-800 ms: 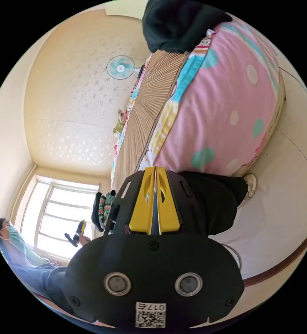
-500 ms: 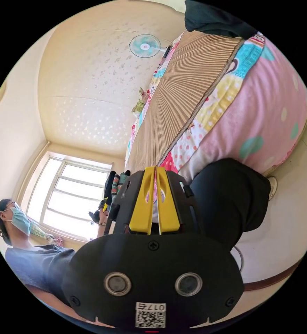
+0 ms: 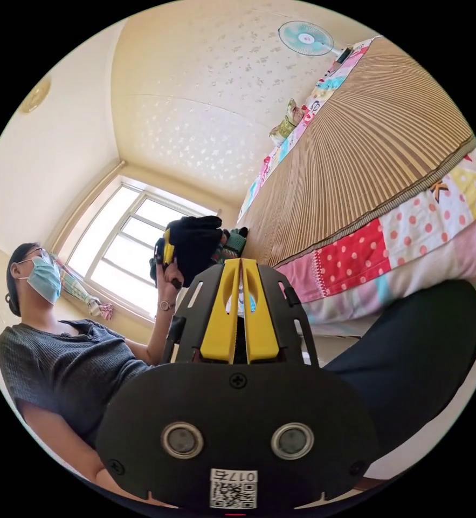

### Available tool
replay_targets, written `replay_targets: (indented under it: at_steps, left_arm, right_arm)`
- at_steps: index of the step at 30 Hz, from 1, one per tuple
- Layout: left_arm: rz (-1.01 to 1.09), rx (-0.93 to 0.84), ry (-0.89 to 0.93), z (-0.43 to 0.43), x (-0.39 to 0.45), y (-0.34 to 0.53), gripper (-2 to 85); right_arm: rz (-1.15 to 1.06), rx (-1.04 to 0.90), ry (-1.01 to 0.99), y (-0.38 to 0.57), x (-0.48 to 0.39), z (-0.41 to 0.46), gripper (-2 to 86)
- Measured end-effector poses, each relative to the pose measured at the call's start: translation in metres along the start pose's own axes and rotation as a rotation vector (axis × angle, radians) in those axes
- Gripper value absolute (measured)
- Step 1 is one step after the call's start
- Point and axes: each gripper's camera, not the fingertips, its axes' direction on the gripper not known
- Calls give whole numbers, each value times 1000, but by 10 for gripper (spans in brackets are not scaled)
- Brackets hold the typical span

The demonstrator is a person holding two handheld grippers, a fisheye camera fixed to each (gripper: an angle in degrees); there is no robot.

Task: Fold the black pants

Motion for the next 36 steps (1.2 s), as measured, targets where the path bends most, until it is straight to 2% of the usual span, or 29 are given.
replay_targets:
  at_steps: [2, 5, 7, 9, 12, 14, 17, 19, 20, 22, 24, 26, 30, 34, 36]
  left_arm:
    - [-3, -312, -15, 119, 2, 47, 44]
    - [18, -634, -111, 223, 2, 127, 45]
    - [105, -707, -106, 242, 12, 162, 15]
    - [168, -696, -66, 232, 21, 173, 19]
    - [132, -518, -203, 172, 5, 148, 62]
    - [-39, -312, -395, 108, -42, 125, 104]
    - [-308, -138, -549, 60, -131, 128, 119]
    - [-416, -143, -495, 72, -184, 137, 112]
    - [-482, -201, -443, 96, -215, 143, 100]
    - [-533, -208, -414, 124, -231, 145, 77]
    - [-495, -178, -435, 141, -210, 133, 65]
    - [-328, -165, -365, 179, -158, 112, 63]
    - [-131, -193, -248, 246, -100, 103, 64]
    - [-18, -450, -241, 348, -77, 129, 66]
    - [-1, -459, -238, 364, -68, 146, 67]
  right_arm:
    - [12, -24, 39, 1, 1, 10, 4]
    - [37, -46, 60, 6, 6, 18, 4]
    - [37, -55, 59, 12, 8, 19, 4]
    - [34, -69, 73, 17, 8, 19, 5]
    - [20, -101, 114, 25, 9, 22, 4]
    - [13, -121, 136, 29, 11, 29, 4]
    - [13, -146, 117, 33, 16, 51, 4]
    - [7, -163, 59, 35, 17, 77, 4]
    - [3, -169, 43, 35, 17, 84, 4]
    - [-18, -193, -17, 35, 10, 112, 3]
    - [-50, -206, -63, 35, -1, 127, 4]
    - [-93, -204, -105, 36, -14, 138, 5]
    - [-179, -171, -135, 47, -43, 152, 11]
    - [-284, -134, 11, 64, -73, 174, 32]
    - [-298, -139, 152, 70, -82, 193, 52]
